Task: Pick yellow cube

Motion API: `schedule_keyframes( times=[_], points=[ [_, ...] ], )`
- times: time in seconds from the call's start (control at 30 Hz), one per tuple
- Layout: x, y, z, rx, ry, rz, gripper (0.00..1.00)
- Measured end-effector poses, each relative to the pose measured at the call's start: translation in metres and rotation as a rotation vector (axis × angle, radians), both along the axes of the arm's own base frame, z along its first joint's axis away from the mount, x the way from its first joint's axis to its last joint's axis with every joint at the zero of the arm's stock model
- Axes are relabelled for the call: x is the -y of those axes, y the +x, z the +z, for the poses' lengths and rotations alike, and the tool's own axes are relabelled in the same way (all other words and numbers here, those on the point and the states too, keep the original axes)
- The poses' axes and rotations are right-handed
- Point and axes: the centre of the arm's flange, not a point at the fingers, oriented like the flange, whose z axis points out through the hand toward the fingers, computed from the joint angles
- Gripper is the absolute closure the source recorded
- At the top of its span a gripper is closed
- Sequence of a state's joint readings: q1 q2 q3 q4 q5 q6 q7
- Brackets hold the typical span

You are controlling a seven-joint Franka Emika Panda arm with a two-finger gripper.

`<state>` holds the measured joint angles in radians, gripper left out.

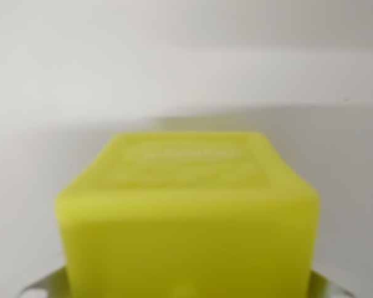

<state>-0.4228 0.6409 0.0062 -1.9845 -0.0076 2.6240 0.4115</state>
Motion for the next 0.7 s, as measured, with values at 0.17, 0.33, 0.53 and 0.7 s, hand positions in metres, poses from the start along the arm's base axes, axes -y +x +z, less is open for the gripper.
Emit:
schedule_keyframes(
  times=[0.17,0.33,0.53,0.7],
  points=[
    [0.0,0.0,0.012,0.0,0.0,0.0,1.0],
    [0.0,0.0,0.025,0.0,0.0,0.0,1.0],
    [0.0,0.0,0.04,0.0,0.0,0.0,1.0],
    [0.0,0.0,0.053,0.0,0.0,0.0,1.0]
  ],
)
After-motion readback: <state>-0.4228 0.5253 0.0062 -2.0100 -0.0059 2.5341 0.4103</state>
